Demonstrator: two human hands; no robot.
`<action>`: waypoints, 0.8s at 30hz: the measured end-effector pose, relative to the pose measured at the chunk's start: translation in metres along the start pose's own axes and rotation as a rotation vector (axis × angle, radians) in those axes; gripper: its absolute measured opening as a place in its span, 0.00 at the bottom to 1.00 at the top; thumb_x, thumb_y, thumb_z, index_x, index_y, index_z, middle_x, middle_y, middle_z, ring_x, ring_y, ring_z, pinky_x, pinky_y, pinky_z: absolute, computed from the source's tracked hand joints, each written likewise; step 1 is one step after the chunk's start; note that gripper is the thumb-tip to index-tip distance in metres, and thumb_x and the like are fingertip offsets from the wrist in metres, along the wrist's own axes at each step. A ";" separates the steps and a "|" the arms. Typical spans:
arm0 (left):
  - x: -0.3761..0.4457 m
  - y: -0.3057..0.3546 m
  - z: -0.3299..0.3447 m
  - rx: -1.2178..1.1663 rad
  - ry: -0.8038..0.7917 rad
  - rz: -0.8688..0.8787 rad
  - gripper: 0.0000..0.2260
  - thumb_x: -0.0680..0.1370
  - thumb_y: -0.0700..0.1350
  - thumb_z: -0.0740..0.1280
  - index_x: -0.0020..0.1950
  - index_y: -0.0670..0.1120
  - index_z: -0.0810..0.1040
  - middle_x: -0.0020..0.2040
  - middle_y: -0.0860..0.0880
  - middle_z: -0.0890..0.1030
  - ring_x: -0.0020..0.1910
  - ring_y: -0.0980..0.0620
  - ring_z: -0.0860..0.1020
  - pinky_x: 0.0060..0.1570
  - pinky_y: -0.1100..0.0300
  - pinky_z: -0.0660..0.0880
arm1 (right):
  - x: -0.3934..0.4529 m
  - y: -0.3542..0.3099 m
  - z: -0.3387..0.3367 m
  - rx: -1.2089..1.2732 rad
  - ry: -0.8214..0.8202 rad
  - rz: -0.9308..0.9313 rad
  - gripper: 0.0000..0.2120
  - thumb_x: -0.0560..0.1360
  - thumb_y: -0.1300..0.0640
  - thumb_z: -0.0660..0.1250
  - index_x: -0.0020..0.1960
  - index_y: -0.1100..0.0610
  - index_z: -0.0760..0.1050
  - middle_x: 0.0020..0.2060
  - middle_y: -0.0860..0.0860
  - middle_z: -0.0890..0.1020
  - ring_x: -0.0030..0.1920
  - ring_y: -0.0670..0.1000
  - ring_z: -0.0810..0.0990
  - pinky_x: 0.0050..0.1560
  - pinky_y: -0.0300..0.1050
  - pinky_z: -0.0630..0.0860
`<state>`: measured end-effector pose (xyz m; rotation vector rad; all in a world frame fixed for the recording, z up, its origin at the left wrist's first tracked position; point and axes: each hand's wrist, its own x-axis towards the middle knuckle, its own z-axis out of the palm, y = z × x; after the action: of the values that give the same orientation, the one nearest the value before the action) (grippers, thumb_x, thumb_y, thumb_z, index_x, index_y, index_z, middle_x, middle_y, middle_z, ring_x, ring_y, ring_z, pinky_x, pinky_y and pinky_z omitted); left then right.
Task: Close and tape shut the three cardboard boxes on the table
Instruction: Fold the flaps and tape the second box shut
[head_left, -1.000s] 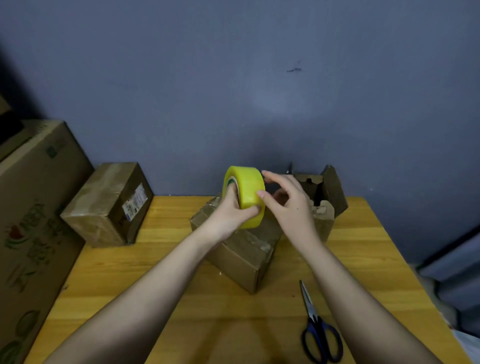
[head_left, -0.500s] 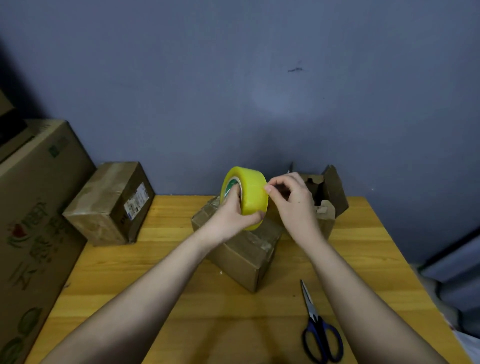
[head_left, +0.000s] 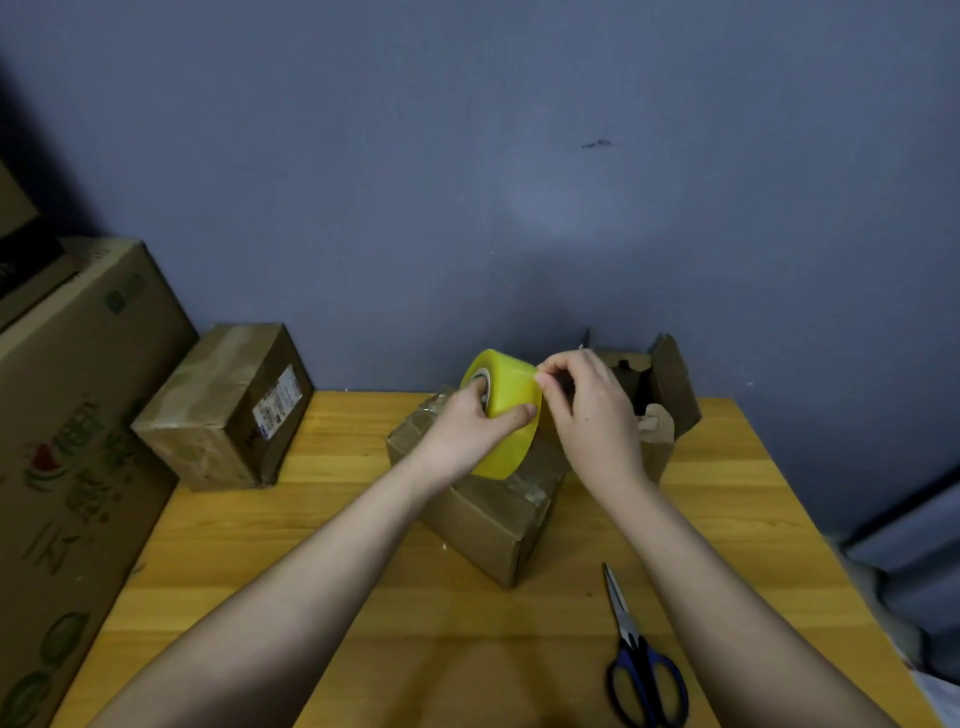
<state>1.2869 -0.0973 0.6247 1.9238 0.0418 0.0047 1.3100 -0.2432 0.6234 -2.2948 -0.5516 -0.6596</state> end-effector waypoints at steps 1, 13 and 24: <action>0.001 0.000 0.000 0.006 -0.007 -0.021 0.13 0.75 0.51 0.70 0.57 0.48 0.76 0.51 0.49 0.82 0.48 0.52 0.80 0.46 0.58 0.76 | -0.001 0.000 0.000 0.070 -0.005 0.055 0.05 0.78 0.55 0.64 0.49 0.56 0.76 0.47 0.49 0.80 0.49 0.49 0.77 0.47 0.42 0.73; 0.002 -0.002 -0.006 -0.066 -0.175 -0.079 0.13 0.73 0.46 0.73 0.55 0.47 0.75 0.46 0.49 0.82 0.41 0.58 0.81 0.39 0.65 0.76 | 0.005 -0.002 0.011 0.261 0.050 0.325 0.05 0.73 0.55 0.72 0.42 0.53 0.76 0.39 0.44 0.81 0.44 0.49 0.79 0.46 0.52 0.77; -0.007 -0.004 0.006 0.111 -0.070 0.105 0.13 0.77 0.53 0.67 0.52 0.48 0.67 0.42 0.55 0.72 0.39 0.59 0.73 0.37 0.70 0.69 | 0.007 -0.002 0.010 0.375 0.148 0.364 0.12 0.75 0.62 0.69 0.49 0.52 0.67 0.39 0.43 0.77 0.44 0.45 0.80 0.48 0.52 0.78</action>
<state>1.2802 -0.1018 0.6190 2.0337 -0.1082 0.0052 1.3176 -0.2337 0.6223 -1.9066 -0.1603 -0.4926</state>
